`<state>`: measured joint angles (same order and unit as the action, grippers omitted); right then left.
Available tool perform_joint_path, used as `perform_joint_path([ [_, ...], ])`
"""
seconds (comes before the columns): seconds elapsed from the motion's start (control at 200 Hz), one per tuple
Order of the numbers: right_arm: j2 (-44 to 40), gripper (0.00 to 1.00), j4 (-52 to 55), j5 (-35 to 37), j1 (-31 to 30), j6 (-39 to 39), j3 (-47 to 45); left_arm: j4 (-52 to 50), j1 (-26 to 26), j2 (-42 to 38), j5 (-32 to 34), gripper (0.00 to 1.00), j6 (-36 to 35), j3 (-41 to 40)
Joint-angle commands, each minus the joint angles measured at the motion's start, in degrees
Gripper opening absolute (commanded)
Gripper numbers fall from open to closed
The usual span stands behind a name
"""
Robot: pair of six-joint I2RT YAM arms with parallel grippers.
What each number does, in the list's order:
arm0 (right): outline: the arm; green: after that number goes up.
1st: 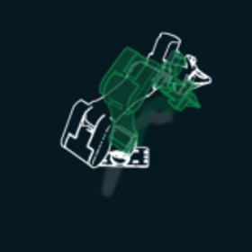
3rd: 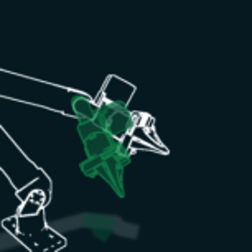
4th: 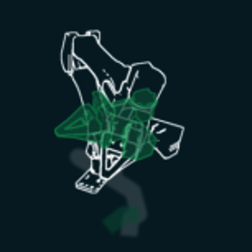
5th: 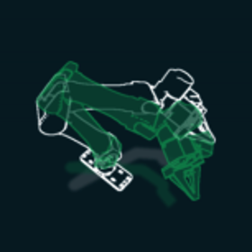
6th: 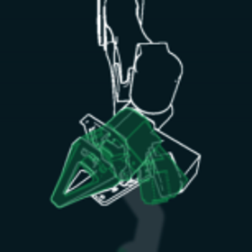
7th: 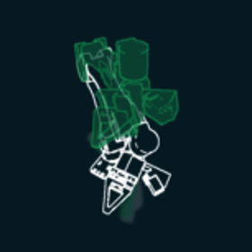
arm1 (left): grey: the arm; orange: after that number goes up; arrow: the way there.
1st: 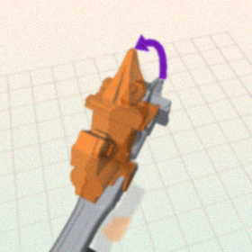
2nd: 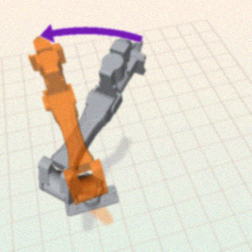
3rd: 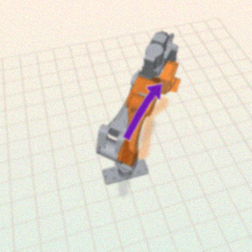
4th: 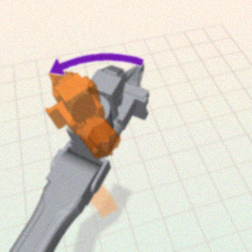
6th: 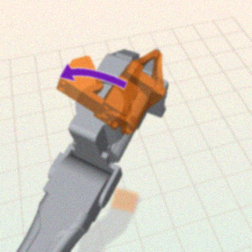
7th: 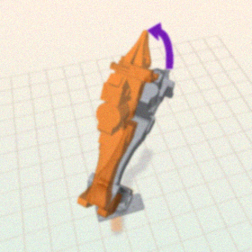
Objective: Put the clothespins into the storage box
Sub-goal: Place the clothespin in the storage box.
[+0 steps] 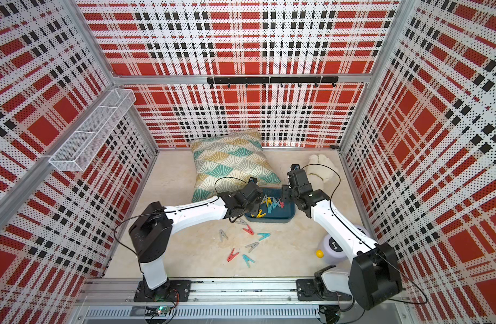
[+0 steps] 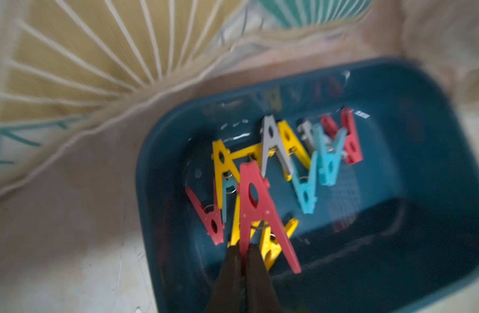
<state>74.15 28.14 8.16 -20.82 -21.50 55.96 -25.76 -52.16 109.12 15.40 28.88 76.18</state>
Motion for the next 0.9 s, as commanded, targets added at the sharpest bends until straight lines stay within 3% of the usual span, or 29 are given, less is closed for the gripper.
perform_joint_path([
  [0.0,0.6,0.55,0.7,0.2,0.5,0.8,1.1,-0.7,-0.5,1.0,-0.2,0.03,-1.7,2.0],
  [0.401,1.2,0.55,-1.0,-1.4,0.5,0.5,0.1,-4.8,-0.8,3.1,-0.3,0.21,-2.6,3.7],
  [0.752,1.8,0.55,-1.2,-2.1,0.5,1.0,1.6,-9.1,1.1,-0.7,3.9,0.23,-2.8,8.3],
  [0.892,2.1,0.55,-1.1,-1.7,0.5,1.6,2.1,-10.9,1.5,-6.5,6.4,0.24,-0.9,2.8],
])
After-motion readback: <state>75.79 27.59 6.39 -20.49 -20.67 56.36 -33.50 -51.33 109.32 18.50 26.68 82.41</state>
